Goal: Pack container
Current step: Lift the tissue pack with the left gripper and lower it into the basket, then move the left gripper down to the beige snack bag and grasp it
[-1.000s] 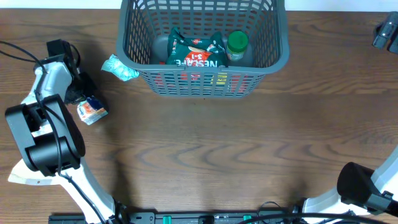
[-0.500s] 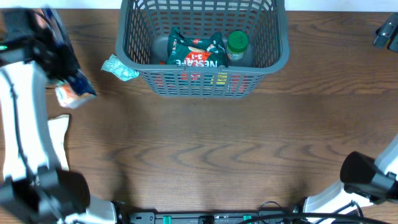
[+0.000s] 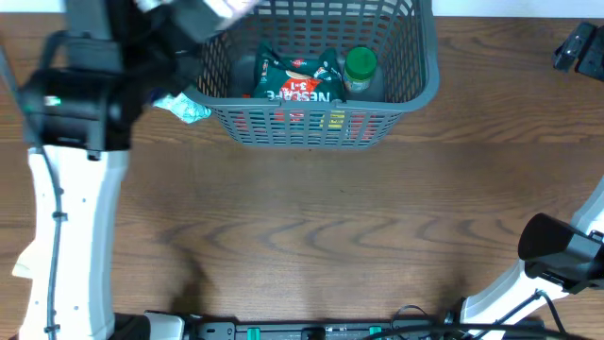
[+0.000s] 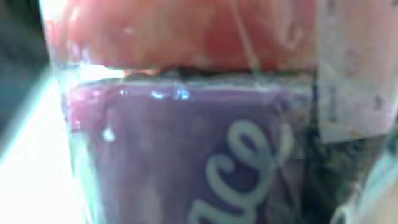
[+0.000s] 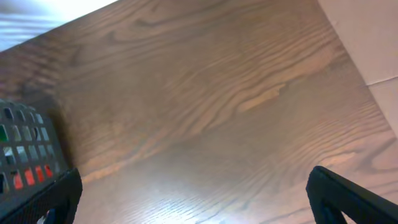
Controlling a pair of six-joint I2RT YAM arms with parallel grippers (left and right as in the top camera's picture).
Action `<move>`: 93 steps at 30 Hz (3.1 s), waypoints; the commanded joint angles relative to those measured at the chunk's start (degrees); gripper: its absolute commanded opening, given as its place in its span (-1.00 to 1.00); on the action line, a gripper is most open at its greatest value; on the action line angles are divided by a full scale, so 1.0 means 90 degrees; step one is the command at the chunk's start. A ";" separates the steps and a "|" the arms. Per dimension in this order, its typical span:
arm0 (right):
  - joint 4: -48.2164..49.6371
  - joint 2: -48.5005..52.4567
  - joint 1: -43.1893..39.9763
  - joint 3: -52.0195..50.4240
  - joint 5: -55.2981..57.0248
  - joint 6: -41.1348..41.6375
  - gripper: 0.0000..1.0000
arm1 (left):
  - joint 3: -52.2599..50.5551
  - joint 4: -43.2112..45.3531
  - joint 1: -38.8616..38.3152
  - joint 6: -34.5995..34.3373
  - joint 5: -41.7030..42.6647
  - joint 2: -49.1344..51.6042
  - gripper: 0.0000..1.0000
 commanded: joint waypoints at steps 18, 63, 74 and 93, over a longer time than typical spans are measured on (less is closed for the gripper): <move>-0.0219 0.0024 -0.0039 0.0005 -0.0413 -0.0075 0.98 | 0.0119 0.1562 -0.0916 0.1664 0.0699 0.2793 -0.89; -0.0369 0.0024 -0.0012 0.0005 -0.0578 -0.0172 0.98 | 0.0172 -0.3631 0.1707 -0.5540 -0.2722 -0.1083 0.97; -0.0301 0.0024 -0.0012 0.0005 -0.0578 -0.0170 0.98 | -0.1880 -0.4000 0.3038 -0.6052 -0.2050 -0.2977 0.97; -0.0277 0.0024 -0.0012 0.0005 -0.0580 -0.0170 0.98 | -0.4114 -0.1139 0.5690 -0.3376 -0.1032 -0.0763 0.97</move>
